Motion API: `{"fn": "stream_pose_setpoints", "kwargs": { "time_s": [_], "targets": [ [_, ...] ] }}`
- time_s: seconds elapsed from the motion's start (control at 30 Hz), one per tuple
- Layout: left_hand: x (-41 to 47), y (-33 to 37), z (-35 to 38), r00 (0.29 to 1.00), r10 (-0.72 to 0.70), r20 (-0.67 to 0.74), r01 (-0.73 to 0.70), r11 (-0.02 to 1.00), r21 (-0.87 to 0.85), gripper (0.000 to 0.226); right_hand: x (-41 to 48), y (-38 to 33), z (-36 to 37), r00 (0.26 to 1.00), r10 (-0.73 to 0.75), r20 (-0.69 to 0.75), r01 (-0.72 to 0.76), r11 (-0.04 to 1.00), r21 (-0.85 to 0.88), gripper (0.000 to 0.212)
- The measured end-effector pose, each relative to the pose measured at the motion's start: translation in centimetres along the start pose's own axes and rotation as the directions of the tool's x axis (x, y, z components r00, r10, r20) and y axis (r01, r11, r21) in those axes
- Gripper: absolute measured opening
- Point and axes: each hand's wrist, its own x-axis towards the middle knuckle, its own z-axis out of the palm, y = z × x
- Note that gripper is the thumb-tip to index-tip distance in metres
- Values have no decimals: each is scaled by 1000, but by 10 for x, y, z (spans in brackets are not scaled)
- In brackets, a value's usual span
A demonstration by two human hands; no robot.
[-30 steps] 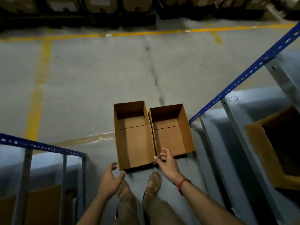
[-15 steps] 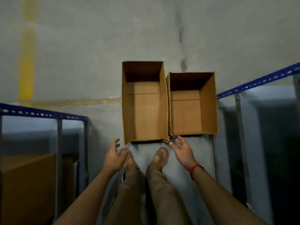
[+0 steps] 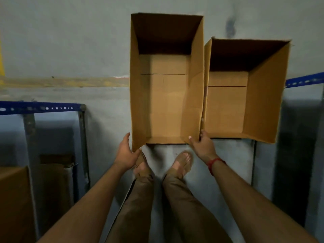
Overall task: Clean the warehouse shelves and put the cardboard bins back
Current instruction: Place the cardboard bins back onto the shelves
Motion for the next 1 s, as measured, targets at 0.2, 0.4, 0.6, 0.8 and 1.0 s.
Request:
{"fn": "stream_pose_setpoints", "kwargs": {
  "time_s": [0.2,0.4,0.6,0.8,1.0],
  "targets": [
    [81,13,1,999,13,41,-13,1000,-2,80,45,15,25,996,39,-79,-44,997,-63,61],
    [112,7,13,993,-112,24,110,991,76,57,62,26,32,987,70,-148,-98,976,-193,73],
    [92,7,-15,999,-35,-5,36,982,188,39,48,3,13,996,43,-75,-65,941,-332,42],
    [36,19,-70,980,29,-198,14,978,209,27,0,-32,-1,997,31,-65,-49,954,-296,19],
    [-34,29,-113,930,106,-353,-104,994,25,22,-75,-79,-9,982,-70,-177,26,971,-239,19]
  ]
}}
